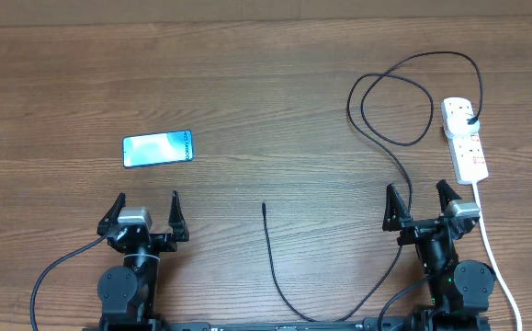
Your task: Plug charger to phone and switch on socket
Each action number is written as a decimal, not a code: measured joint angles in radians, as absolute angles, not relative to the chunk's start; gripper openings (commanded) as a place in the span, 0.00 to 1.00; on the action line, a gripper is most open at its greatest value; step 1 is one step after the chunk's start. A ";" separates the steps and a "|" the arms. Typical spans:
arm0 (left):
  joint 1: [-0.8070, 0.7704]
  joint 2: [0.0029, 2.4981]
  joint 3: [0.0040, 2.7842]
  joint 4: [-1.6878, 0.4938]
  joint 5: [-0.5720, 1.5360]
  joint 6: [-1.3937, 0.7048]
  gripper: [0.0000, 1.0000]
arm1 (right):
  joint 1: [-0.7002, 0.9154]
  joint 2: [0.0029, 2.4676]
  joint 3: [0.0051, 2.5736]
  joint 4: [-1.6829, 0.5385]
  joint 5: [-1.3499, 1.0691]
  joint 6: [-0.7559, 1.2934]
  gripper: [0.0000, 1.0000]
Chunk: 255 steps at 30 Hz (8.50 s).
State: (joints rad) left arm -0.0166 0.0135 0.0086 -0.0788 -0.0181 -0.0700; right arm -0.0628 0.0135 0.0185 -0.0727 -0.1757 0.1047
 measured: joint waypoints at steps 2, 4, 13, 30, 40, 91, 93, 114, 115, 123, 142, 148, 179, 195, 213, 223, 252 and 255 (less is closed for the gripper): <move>-0.017 0.014 0.009 -0.079 -0.018 -0.070 0.99 | -0.063 0.014 0.019 -0.072 -0.175 0.104 1.00; -0.017 0.014 0.009 -0.079 -0.018 -0.070 1.00 | -0.063 0.014 0.019 -0.072 -0.175 0.105 1.00; -0.017 0.014 0.009 -0.079 -0.018 -0.070 0.99 | -0.063 0.014 0.019 -0.073 -0.176 0.104 1.00; -0.017 0.014 0.009 -0.079 -0.018 -0.070 0.99 | -0.063 0.014 0.019 -0.073 -0.175 0.104 1.00; -0.017 0.014 0.009 -0.079 -0.018 -0.070 1.00 | -0.063 0.014 0.019 -0.073 -0.175 0.104 1.00; -0.017 0.014 0.009 -0.069 -0.018 -0.070 1.00 | -0.063 0.014 0.019 -0.073 -0.176 0.105 1.00; -0.017 0.014 0.009 -0.052 -0.018 -0.070 1.00 | -0.063 0.014 0.019 -0.073 -0.176 0.104 1.00; -0.017 0.076 0.293 -0.136 -0.018 -0.049 0.99 | -0.063 0.014 0.019 -0.073 -0.176 0.104 1.00; -0.017 0.097 0.315 -0.137 -0.018 -0.048 1.00 | -0.063 0.014 0.019 -0.072 -0.176 0.105 1.00; -0.017 0.348 0.541 -0.229 -0.018 -0.047 0.99 | -0.063 0.013 0.019 -0.073 -0.176 0.104 1.00; -0.017 1.023 1.345 -0.813 0.028 -0.054 1.00 | -0.062 0.013 0.019 -0.073 -0.176 0.104 1.00; -0.017 1.261 1.596 -1.034 0.077 -0.075 1.00 | -0.060 0.013 0.019 -0.073 -0.175 0.105 1.00; -0.017 1.620 1.729 -1.254 0.108 -0.431 1.00 | -0.058 0.013 0.019 -0.073 -0.175 0.104 1.00; -0.011 1.640 1.734 -1.197 0.072 -0.532 1.00 | -0.058 0.013 0.019 -0.073 -0.176 0.104 1.00; -0.031 1.973 1.884 -1.227 0.139 -0.243 1.00 | -0.058 0.013 0.019 -0.073 -0.176 0.104 1.00; -0.102 2.181 2.209 -1.357 0.138 -0.232 1.00 | -0.058 0.013 0.019 -0.072 -0.175 0.104 1.00; -0.104 2.305 2.239 -1.278 0.062 -0.300 0.04 | -0.058 0.013 0.019 -0.073 -0.175 0.104 1.00; -0.105 2.306 2.239 -1.272 0.046 -0.315 0.04 | -0.058 0.013 0.019 -0.073 -0.175 0.104 1.00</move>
State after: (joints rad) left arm -0.1055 2.3058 2.2395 -1.2720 0.0460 -0.3153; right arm -0.0582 0.0128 0.0185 -0.0727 -0.1753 0.1040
